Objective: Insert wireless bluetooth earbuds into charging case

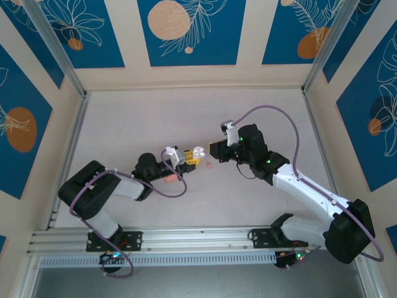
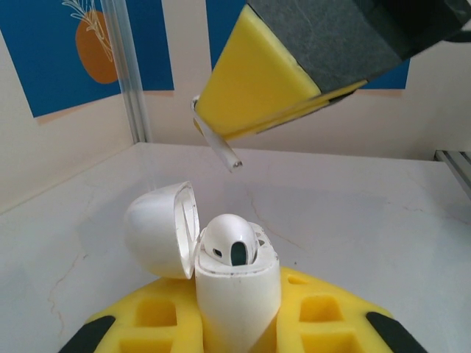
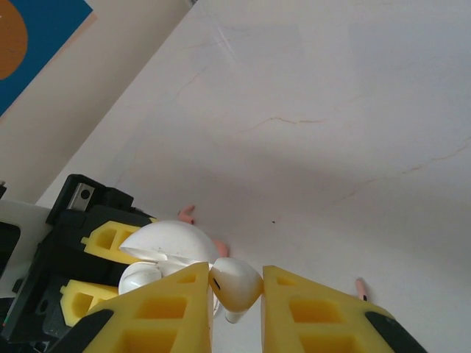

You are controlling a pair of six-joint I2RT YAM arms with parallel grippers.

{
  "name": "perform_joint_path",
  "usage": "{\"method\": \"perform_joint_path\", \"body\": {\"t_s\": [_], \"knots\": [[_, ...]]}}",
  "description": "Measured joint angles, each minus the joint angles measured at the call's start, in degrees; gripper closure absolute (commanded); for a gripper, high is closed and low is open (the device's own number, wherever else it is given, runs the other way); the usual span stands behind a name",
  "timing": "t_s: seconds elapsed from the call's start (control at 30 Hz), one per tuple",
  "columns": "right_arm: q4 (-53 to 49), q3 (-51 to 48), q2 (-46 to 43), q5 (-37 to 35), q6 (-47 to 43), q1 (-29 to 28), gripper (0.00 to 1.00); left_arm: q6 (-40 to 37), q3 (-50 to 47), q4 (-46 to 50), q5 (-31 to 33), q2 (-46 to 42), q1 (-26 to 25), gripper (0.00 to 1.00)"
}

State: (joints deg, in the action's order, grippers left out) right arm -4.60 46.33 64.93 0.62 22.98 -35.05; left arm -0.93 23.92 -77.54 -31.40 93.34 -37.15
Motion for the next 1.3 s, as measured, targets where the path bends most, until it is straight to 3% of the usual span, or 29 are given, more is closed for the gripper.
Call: {"method": "perform_joint_path", "body": {"t_s": [1.3], "knots": [[4.66, -0.11, 2.05, -1.55, -0.72, -4.7, 0.79, 5.11, 2.51, -0.11, 0.63, 0.11, -0.13, 0.92]]}}
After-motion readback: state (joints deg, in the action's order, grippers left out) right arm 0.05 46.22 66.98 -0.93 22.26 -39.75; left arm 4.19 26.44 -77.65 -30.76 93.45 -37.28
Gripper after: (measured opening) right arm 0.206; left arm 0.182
